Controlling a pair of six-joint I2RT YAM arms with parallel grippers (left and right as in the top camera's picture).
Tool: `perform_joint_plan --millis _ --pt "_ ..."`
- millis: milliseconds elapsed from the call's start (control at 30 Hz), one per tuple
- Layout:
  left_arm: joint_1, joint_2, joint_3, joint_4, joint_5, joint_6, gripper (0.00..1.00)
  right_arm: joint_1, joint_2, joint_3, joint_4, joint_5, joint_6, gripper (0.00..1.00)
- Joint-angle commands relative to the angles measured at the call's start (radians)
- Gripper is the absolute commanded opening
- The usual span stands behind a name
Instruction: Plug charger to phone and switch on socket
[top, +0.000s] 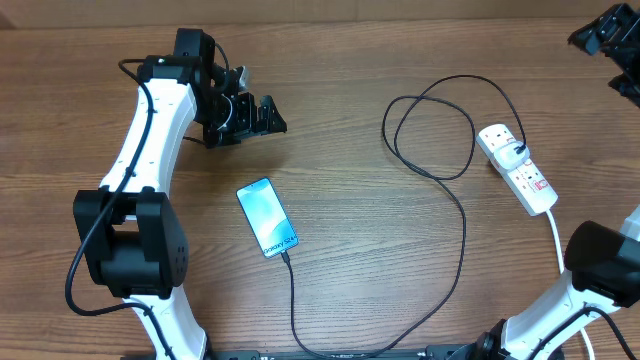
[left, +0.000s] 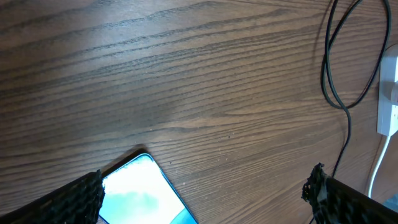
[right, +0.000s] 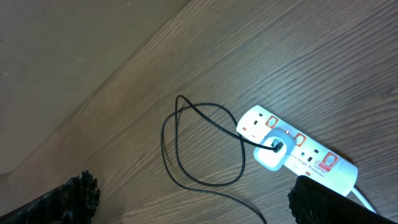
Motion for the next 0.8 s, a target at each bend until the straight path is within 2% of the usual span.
perform_joint_plan --millis 0,700,767 --pt "-0.006 -0.027 0.023 0.001 -0.005 0.025 1.00 -0.001 -0.021 0.024 -0.003 -0.013 -0.005 1.00" --pt "-0.006 -0.027 0.022 0.001 -0.006 0.025 1.00 -0.001 -0.021 0.024 -0.002 -0.006 -0.005 1.00" --pt "-0.006 -0.027 0.022 0.001 -0.060 0.025 1.00 -0.001 -0.021 0.024 -0.002 -0.006 -0.005 1.00"
